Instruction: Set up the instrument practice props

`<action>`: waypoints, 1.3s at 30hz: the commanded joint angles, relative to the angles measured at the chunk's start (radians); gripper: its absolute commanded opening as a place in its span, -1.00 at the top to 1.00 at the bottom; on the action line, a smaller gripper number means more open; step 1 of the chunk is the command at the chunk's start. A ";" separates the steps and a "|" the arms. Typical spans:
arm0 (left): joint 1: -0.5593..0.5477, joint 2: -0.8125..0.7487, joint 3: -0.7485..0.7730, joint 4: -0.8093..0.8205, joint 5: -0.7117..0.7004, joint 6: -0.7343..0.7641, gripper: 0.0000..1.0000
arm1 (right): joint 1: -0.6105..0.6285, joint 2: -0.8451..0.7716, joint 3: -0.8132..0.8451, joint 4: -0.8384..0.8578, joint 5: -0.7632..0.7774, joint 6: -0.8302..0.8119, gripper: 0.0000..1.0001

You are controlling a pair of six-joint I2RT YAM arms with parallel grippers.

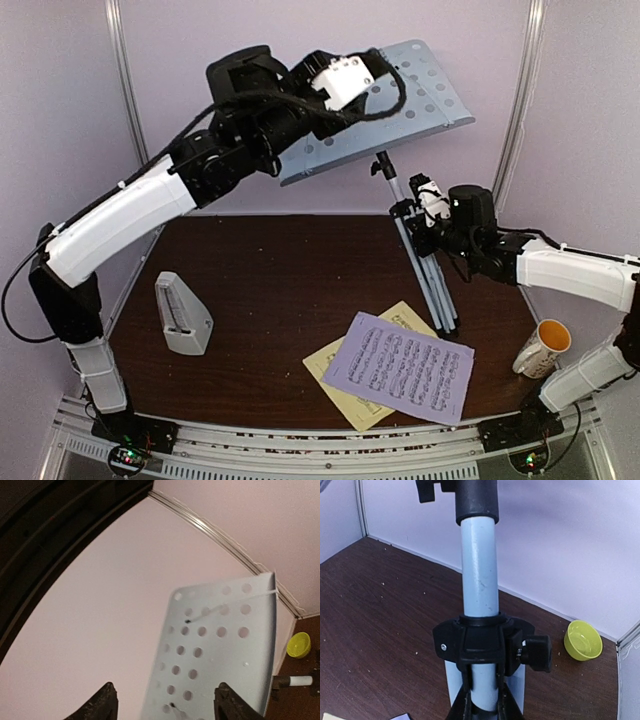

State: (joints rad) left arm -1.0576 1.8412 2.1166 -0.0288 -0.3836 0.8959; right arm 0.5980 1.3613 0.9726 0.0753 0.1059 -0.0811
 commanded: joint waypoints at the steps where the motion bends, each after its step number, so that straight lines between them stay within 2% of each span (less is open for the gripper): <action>1: 0.001 -0.111 -0.050 0.174 -0.030 -0.020 -0.52 | -0.004 -0.089 0.005 0.267 0.056 0.035 1.00; 5: 0.001 -0.185 -0.140 0.208 -0.031 -0.056 -0.63 | -0.004 -0.089 -0.004 0.324 0.066 0.053 1.00; 11: 0.011 -0.248 -0.258 0.239 -0.064 -0.109 -0.65 | -0.006 -0.078 -0.010 0.433 0.078 0.069 1.00; 16: 0.026 -0.300 -0.357 0.232 -0.090 -0.189 -0.65 | -0.012 -0.057 0.023 0.443 0.051 0.069 1.00; 23: 0.053 -0.408 -0.589 0.214 -0.085 -0.487 -0.63 | -0.014 -0.096 -0.004 0.502 0.012 0.101 1.00; 30: 0.052 -0.469 -0.868 0.248 0.038 -0.803 -0.51 | -0.014 -0.160 -0.071 0.648 -0.048 0.148 1.00; 36: 0.040 -0.447 -0.990 0.340 0.094 -0.896 -0.48 | -0.014 -0.193 -0.109 0.741 -0.080 0.192 1.00; 39: 0.010 -0.436 -1.060 0.452 0.123 -0.927 -0.46 | -0.014 -0.213 -0.122 0.784 -0.078 0.217 1.00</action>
State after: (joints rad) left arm -1.0149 1.4044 1.1118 0.2218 -0.3183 0.0673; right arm 0.5869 1.2800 0.8005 0.3286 0.0269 0.0685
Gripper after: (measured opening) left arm 0.735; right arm 0.126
